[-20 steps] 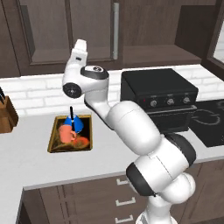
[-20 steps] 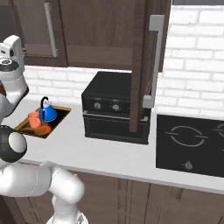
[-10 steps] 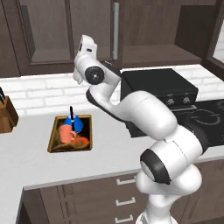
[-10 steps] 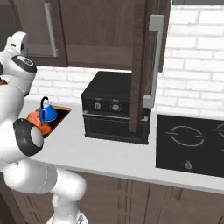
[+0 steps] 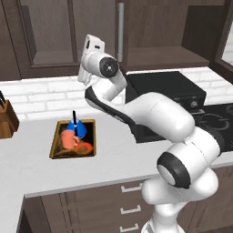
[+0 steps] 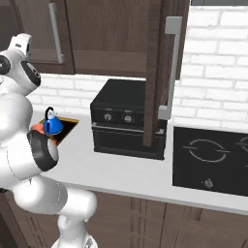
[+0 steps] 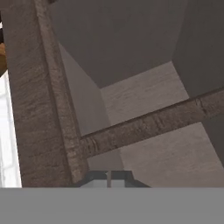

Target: Pick the kettle from the counter and place it on the tray. Then pick the mug from the cabinet and place it on the tray. Then close the cabinet doors.

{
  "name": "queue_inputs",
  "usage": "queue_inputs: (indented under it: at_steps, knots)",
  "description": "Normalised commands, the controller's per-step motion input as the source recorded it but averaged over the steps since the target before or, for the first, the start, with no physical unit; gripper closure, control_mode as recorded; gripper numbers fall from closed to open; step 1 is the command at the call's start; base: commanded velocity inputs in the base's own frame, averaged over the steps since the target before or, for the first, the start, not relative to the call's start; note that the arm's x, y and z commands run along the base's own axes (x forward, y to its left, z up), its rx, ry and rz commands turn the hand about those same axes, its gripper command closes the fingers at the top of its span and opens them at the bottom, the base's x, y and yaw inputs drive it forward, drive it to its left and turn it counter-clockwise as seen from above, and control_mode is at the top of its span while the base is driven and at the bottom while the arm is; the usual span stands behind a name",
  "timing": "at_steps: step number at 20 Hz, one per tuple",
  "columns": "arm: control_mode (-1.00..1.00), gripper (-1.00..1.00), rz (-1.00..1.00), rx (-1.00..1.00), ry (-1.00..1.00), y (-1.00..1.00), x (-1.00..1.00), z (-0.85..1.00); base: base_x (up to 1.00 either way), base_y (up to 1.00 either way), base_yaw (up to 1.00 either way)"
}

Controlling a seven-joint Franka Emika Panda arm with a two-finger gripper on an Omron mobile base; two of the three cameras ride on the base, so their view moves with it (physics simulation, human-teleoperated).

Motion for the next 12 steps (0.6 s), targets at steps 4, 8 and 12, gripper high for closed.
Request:
queue_inputs:
  at_steps: [4,8,12]
  knots:
    - [-1.00,1.00,-0.10,0.00,0.06,0.00,-0.39,0.18,0.00,0.00,0.00]
    - [-1.00,1.00,-0.11,0.00,0.01,0.00,-0.75,0.19,0.00,0.00,0.00]
    - [-1.00,1.00,-0.13,0.02,0.00,0.00,-0.97,0.14,0.00,0.00,0.00]
